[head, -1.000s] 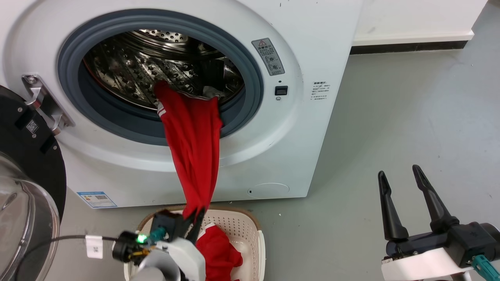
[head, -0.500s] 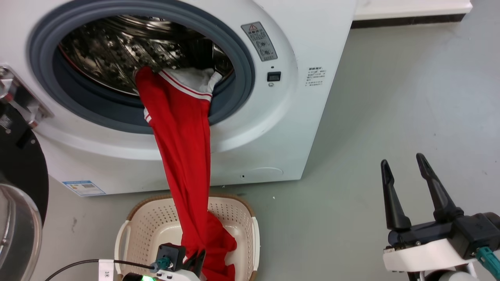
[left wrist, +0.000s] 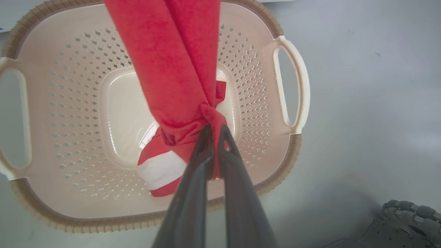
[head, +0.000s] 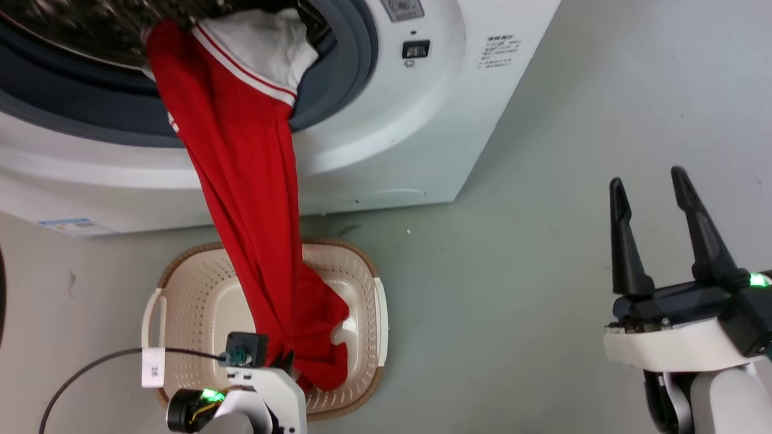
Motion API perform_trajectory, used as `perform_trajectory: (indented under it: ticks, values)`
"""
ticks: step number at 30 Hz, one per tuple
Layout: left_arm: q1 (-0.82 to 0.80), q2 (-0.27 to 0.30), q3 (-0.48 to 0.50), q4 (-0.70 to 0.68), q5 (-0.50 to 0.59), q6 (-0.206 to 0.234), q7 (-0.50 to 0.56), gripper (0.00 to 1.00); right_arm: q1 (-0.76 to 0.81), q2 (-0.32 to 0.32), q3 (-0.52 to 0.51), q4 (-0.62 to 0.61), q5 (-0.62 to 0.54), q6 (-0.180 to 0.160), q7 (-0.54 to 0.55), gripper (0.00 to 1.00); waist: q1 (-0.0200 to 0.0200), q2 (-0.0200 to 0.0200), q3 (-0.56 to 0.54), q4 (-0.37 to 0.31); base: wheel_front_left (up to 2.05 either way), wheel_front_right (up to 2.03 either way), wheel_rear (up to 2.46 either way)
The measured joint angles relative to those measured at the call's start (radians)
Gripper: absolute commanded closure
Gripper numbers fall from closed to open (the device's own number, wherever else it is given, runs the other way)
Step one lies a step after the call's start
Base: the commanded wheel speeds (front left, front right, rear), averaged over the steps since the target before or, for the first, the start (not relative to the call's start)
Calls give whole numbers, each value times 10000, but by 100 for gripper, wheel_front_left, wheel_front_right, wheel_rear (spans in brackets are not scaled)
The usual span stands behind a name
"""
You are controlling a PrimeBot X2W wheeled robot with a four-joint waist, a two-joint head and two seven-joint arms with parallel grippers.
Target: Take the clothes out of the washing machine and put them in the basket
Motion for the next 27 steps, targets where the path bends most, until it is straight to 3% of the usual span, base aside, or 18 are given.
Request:
perform_trajectory:
  ticks: [15,27]
  values:
    - [-1880,-81,209,1246,-412,-65,477,100,-1039,0,-171,-370,33,0,0,0,0,0,2387,-180,0,0,0]
    - [-2501,-21,115,1390,-468,171,886,100,-1413,0,-303,-497,33,0,0,0,0,0,3228,-147,0,0,0]
